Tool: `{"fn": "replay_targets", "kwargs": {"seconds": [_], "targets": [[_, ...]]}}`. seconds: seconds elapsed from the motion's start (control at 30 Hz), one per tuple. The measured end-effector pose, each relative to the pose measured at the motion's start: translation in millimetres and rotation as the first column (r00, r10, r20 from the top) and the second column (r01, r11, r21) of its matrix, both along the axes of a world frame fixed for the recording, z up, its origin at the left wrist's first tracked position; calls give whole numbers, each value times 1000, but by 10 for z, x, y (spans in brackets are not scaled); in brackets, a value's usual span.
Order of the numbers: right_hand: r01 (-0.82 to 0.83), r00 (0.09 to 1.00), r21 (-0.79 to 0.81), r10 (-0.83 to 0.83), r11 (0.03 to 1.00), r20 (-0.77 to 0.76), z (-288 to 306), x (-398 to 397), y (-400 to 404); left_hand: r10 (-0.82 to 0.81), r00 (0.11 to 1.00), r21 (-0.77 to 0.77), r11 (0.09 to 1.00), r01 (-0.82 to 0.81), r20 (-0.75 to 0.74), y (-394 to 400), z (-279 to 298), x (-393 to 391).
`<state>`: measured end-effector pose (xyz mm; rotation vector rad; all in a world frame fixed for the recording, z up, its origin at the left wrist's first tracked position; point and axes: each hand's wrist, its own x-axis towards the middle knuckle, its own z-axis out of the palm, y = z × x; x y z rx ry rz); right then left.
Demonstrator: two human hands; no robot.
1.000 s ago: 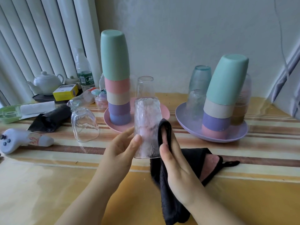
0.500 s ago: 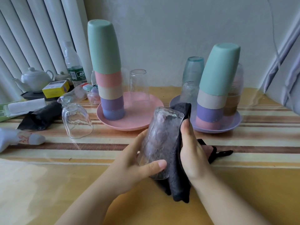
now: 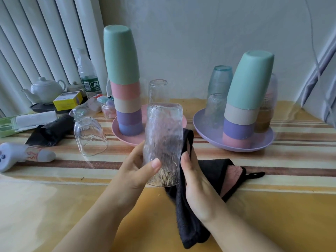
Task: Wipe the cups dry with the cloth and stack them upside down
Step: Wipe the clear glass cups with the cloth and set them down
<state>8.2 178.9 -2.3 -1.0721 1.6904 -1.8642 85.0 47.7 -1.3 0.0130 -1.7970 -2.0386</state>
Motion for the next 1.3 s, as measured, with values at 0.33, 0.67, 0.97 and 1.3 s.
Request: {"fn": "replay_targets", "kwargs": {"seconds": [0.33, 0.67, 0.97, 1.3], "targets": [[116, 974, -19, -117, 993, -193, -38, 49, -65, 30, 991, -87, 996, -19, 132, 12, -43, -2], [73, 997, -22, -73, 997, -1, 72, -99, 48, -30, 994, -131, 990, 44, 108, 117, -18, 0], [-72, 996, -34, 70, 997, -51, 33, 73, -15, 103, 993, 128, 986, -108, 52, -33, -25, 33], [93, 968, -26, -97, 995, -233, -32, 59, -54, 184, 977, 1, 983, -185, 112, -33, -38, 4]]}}
